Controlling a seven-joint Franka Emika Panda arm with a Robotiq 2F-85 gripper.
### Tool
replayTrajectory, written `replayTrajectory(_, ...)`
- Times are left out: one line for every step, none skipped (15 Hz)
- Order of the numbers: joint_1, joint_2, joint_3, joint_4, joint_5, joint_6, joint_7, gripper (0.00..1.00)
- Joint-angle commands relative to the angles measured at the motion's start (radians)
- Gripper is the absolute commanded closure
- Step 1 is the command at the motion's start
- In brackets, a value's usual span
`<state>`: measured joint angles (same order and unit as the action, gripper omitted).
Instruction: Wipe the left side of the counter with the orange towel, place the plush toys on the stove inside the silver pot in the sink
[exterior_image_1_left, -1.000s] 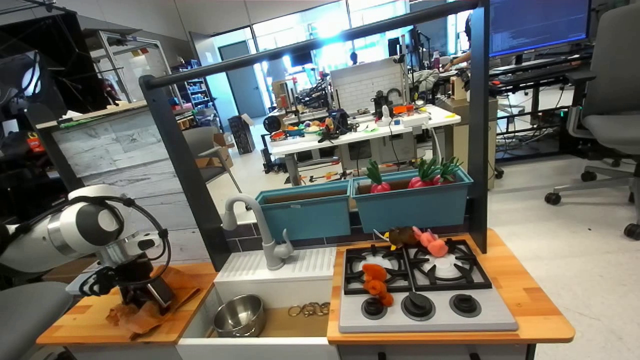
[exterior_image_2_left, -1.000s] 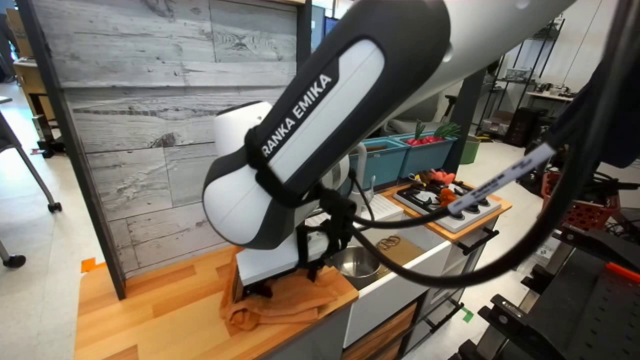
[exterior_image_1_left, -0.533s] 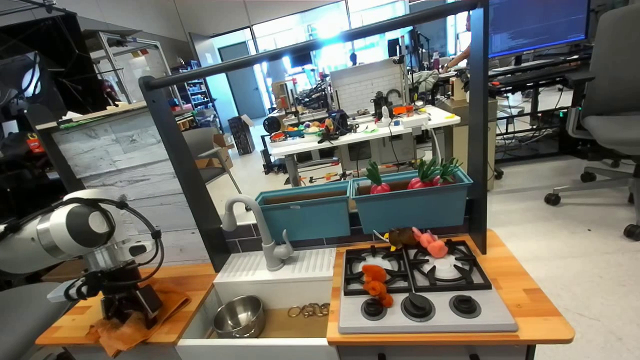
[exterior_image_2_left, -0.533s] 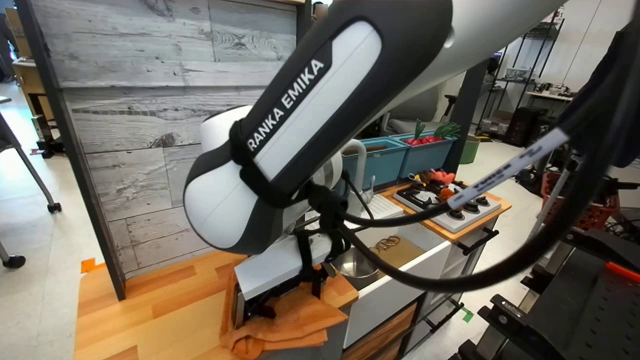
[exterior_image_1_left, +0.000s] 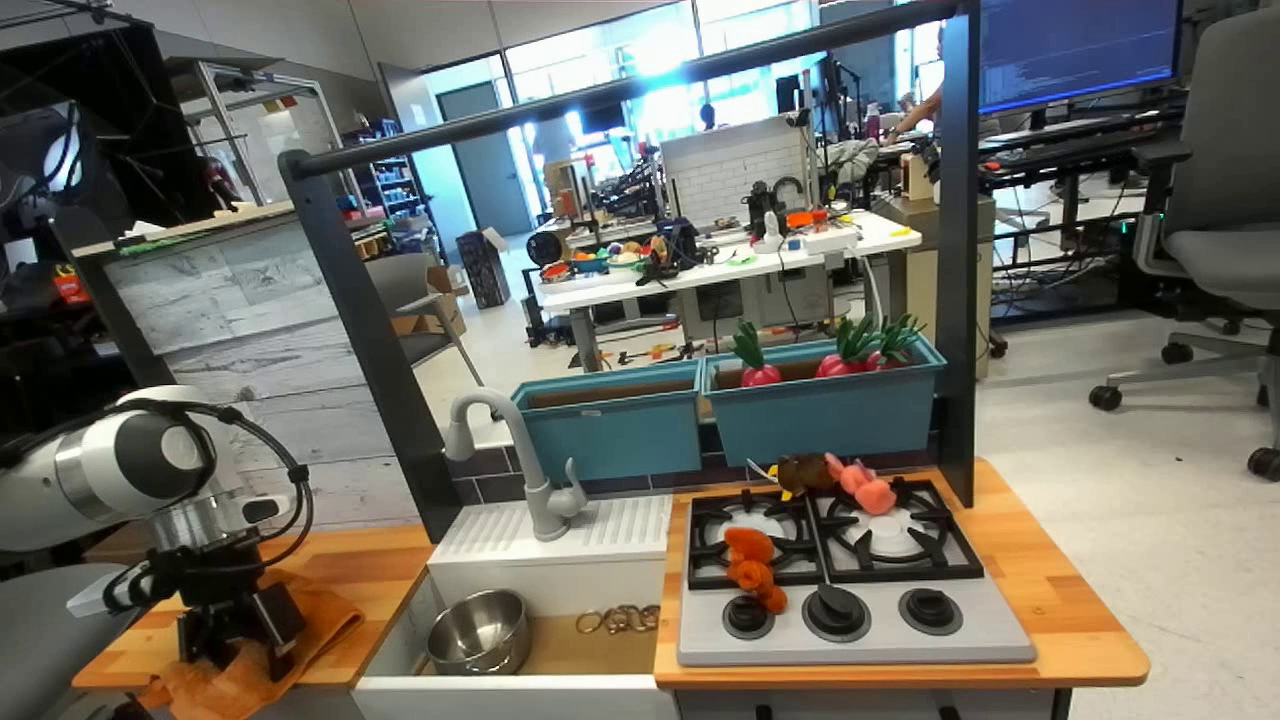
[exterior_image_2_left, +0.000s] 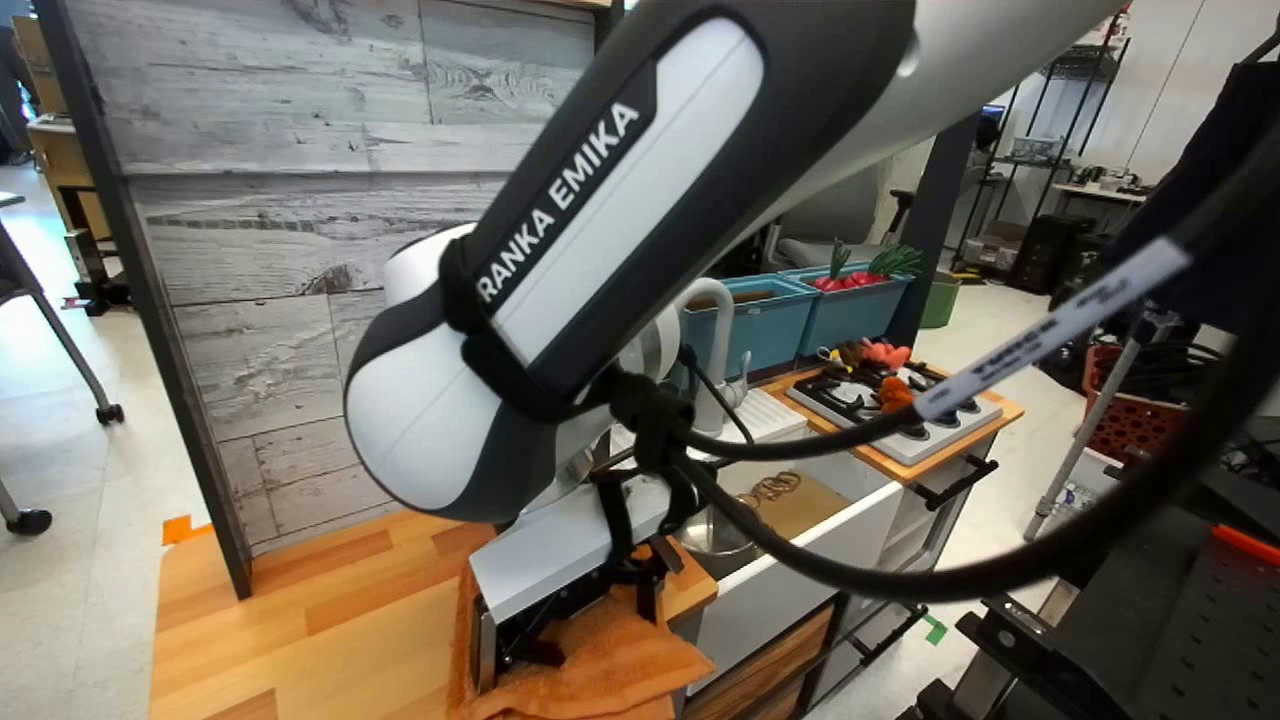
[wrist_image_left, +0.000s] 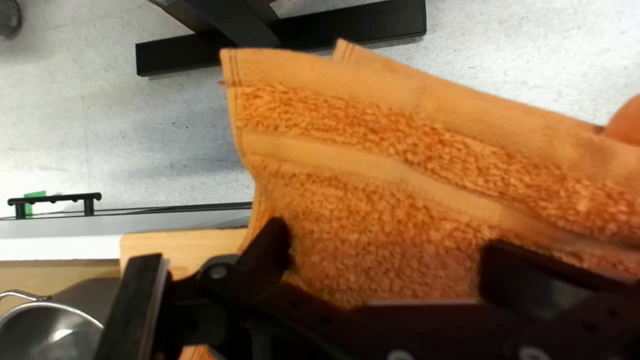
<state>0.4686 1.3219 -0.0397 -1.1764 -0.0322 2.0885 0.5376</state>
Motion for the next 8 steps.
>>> replayTrajectory(-0.042, 0.042, -0.026, 0.016, 0.001, -0.043, 0.063, 0.00)
replayTrajectory(-0.051, 0.045, -0.028, 0.021, -0.001, -0.053, 0.073, 0.00)
replayTrajectory(-0.056, 0.049, -0.028, 0.027, -0.005, -0.057, 0.077, 0.00)
replayTrajectory(-0.054, 0.052, -0.026, 0.028, -0.015, -0.039, 0.070, 0.00)
replayTrajectory(-0.048, 0.052, -0.020, 0.024, -0.027, 0.000, 0.050, 0.00)
replayTrajectory(-0.024, 0.051, -0.025, 0.014, -0.039, 0.064, 0.034, 0.00)
replayTrajectory(-0.010, 0.055, -0.019, 0.020, -0.051, 0.085, 0.027, 0.00)
replayTrajectory(0.012, 0.052, -0.010, 0.017, -0.068, 0.117, 0.022, 0.00)
